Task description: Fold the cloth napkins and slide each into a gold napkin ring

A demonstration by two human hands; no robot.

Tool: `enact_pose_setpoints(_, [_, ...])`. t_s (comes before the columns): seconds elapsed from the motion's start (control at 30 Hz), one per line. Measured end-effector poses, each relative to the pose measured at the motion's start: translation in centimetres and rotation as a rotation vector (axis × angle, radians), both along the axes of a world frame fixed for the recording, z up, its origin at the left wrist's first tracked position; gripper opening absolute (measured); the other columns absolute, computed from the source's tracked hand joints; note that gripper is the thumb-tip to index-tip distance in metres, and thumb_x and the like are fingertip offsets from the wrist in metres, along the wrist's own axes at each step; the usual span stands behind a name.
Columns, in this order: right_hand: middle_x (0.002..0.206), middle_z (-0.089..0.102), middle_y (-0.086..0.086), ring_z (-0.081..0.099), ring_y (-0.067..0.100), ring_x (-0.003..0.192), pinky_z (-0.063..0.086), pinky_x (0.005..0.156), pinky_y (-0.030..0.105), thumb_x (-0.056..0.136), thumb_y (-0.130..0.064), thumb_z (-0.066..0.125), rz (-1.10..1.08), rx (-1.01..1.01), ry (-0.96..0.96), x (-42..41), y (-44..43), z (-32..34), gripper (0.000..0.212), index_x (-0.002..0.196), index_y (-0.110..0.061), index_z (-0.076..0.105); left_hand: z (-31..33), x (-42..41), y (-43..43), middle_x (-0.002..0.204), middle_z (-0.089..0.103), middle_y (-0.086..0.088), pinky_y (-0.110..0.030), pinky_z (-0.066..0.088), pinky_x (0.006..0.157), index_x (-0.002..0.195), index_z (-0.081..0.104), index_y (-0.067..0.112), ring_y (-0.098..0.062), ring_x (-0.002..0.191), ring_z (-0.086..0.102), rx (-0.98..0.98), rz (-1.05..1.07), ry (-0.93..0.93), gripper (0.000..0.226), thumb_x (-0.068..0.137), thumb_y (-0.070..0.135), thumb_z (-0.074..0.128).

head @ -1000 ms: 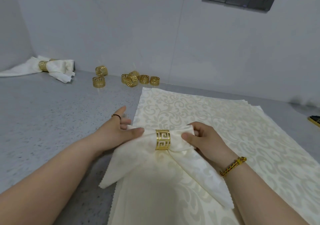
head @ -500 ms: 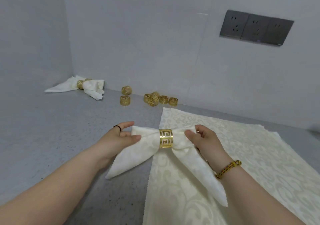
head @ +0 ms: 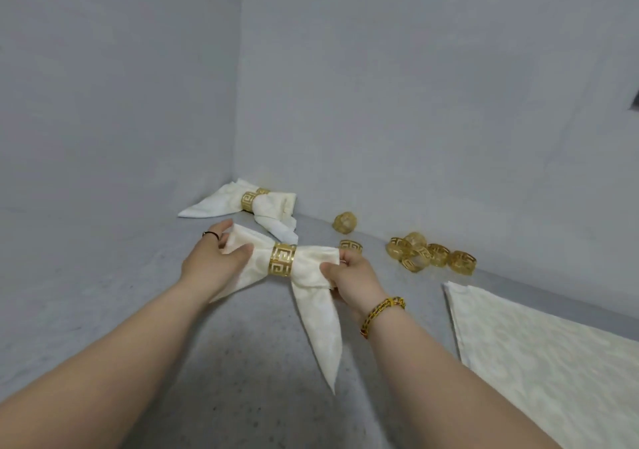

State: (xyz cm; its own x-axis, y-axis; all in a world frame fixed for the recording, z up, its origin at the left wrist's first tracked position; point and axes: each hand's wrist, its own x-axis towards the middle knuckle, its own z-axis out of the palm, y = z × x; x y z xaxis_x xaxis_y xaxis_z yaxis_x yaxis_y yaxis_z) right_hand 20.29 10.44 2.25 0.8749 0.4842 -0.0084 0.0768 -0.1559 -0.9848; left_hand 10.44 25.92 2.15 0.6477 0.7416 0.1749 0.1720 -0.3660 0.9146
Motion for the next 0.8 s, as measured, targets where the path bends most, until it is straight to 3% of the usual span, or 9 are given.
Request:
enact_pose_setpoints(0.07, [0.081,0.057,0.004,0.054,0.018,0.077,0.045,0.068,0.026,0.087,0.0,0.05,-0.004,0.018,-0.001,1.1,3.7,-0.9,0.012,0.087,-0.011,0.055,-0.7,1.1,2.6,0.138,0.046,-0.008,-0.034,0.025,0.105,0.143,0.027,0.022,-0.025,0.13,0.038,0.205,0.096,0.214,0.078,0.079,0.049,0.062])
enact_pose_setpoints(0.17, [0.082,0.055,0.004,0.053,0.019,0.082,0.044,0.07,0.026,0.086,0.0,0.049,-0.024,0.029,-0.003,2.0,7.0,-1.8,0.016,0.08,-0.015,0.052,-1.3,2.1,4.9,0.138,0.045,-0.009,-0.035,0.023,0.101,0.146,0.014,0.026,-0.027,0.13,0.033,0.402,0.155,0.398,0.089,0.077,0.056,0.06])
enact_pose_setpoints(0.27, [0.088,0.055,0.007,0.052,0.02,0.084,0.043,0.073,0.027,0.086,-0.001,0.048,-0.026,0.027,-0.034,3.1,10.2,-2.7,0.012,0.088,-0.012,0.05,-2.0,3.5,7.4,0.139,0.044,-0.011,-0.034,0.024,0.099,0.147,0.014,0.025,-0.029,0.13,0.033,0.452,0.165,0.425,0.087,0.078,0.055,0.059])
enact_pose_setpoints(0.43, [0.071,0.045,-0.004,0.042,0.007,0.063,0.036,0.057,0.02,0.087,-0.004,0.047,-0.01,0.003,-0.093,5.2,14.0,-3.4,0.01,0.093,-0.012,0.049,-3.3,6.0,9.1,0.149,0.028,-0.003,-0.034,0.019,0.103,0.142,0.029,0.024,-0.025,0.134,0.027,0.616,0.19,0.399,0.069,0.084,0.047,0.057])
enact_pose_setpoints(0.57, [0.07,0.042,-0.006,0.04,0.006,0.063,0.035,0.056,0.019,0.086,-0.006,0.047,-0.024,-0.009,-0.169,5.7,15.5,-3.9,0.009,0.092,-0.012,0.049,-3.6,6.3,9.3,0.134,0.045,0.003,-0.033,0.025,0.098,0.132,0.046,0.027,-0.021,0.122,0.041,0.905,0.159,0.42,0.046,0.089,0.045,0.049])
enact_pose_setpoints(0.67, [0.07,0.044,-0.006,0.043,0.008,0.064,0.036,0.057,0.019,0.087,-0.005,0.048,-0.014,0.015,-0.162,5.7,15.3,-3.9,0.009,0.092,-0.013,0.049,-3.4,5.8,9.4,0.129,0.051,0.002,-0.034,0.026,0.099,0.127,0.052,0.025,-0.023,0.118,0.046,0.895,0.208,0.406,0.041,0.09,0.043,0.047])
enact_pose_setpoints(0.8, [0.069,0.044,-0.004,0.046,0.015,0.071,0.039,0.063,0.023,0.087,-0.003,0.047,-0.026,-0.021,-0.118,5.7,15.5,-3.1,0.025,0.069,-0.021,0.045,-2.5,5.8,9.0,0.122,0.052,-0.006,-0.033,0.028,0.092,0.118,0.057,0.015,-0.027,0.113,0.045,0.848,0.237,0.442,0.038,0.089,0.039,0.051])
